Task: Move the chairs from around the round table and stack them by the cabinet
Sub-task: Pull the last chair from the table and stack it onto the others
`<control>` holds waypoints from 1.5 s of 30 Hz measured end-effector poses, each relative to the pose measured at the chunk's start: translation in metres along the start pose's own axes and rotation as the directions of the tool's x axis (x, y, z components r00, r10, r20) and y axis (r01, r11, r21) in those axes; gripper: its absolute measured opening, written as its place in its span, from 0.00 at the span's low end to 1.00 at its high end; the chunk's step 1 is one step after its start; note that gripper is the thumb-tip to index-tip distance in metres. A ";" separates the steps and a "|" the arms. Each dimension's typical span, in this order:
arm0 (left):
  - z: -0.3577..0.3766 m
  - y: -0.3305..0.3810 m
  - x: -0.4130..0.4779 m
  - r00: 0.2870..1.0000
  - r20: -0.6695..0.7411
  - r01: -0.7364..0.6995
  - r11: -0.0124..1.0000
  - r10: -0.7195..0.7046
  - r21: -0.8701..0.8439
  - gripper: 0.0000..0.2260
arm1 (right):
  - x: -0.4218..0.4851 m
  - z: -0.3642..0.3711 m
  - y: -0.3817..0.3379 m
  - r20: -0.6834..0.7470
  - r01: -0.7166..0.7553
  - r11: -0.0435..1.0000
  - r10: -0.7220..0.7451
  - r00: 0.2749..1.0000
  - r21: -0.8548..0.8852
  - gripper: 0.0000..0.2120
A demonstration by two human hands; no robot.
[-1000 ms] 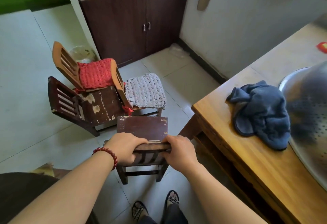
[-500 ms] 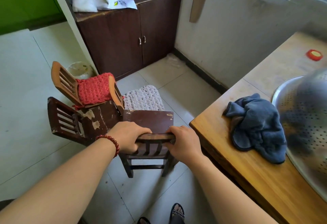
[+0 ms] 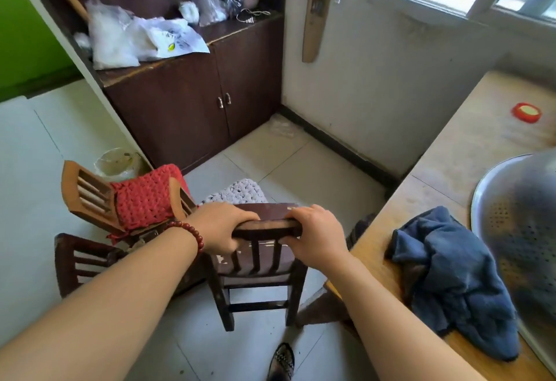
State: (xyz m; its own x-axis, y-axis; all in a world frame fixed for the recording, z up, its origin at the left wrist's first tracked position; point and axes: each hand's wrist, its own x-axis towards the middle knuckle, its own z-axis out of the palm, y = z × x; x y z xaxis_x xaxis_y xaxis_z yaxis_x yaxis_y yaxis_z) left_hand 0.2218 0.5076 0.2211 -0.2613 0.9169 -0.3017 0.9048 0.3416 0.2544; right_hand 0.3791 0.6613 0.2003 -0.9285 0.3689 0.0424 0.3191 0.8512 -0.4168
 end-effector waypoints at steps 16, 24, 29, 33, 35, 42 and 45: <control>-0.128 -0.071 0.107 0.984 0.027 -0.174 0.983 0.176 -0.065 0.10 | 0.147 -0.083 0.001 0.045 -0.115 0.993 0.114 0.992 0.004 0.16; -0.191 -0.104 0.150 0.961 -0.013 -0.277 0.959 0.277 -0.052 0.09 | 0.202 -0.114 -0.007 -0.076 -0.183 0.983 0.183 0.980 0.007 0.16; -0.206 -0.137 0.174 0.951 -0.054 -0.305 0.952 0.304 -0.003 0.11 | 0.241 -0.106 -0.011 -0.171 -0.179 0.984 0.173 0.970 -0.016 0.16; -0.209 -0.169 0.198 0.958 -0.081 -0.273 0.960 0.277 0.055 0.10 | 0.276 -0.089 -0.008 -0.257 -0.147 0.988 0.134 0.957 -0.035 0.15; -0.206 -0.188 0.212 0.961 -0.084 -0.256 0.963 0.263 0.084 0.10 | 0.296 -0.076 -0.005 -0.286 -0.132 0.991 0.118 0.951 -0.032 0.15; -0.189 -0.260 0.271 0.973 -0.113 -0.183 0.971 0.201 0.151 0.17 | 0.380 -0.027 0.021 -0.280 -0.085 0.996 0.075 0.957 -0.024 0.15; -0.183 -0.291 0.295 0.985 -0.099 -0.123 0.980 0.139 0.157 0.19 | 0.419 -0.006 0.031 -0.264 -0.064 0.998 0.059 0.963 -0.009 0.14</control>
State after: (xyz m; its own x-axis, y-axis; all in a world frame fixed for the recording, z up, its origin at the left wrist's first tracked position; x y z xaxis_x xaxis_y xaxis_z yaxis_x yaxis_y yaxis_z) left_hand -0.1804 0.7167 0.2264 -0.1645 0.9714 -0.1711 0.9715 0.1895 0.1421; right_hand 0.0013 0.8441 0.2105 -0.8249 0.5039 0.2560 0.3791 0.8292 -0.4107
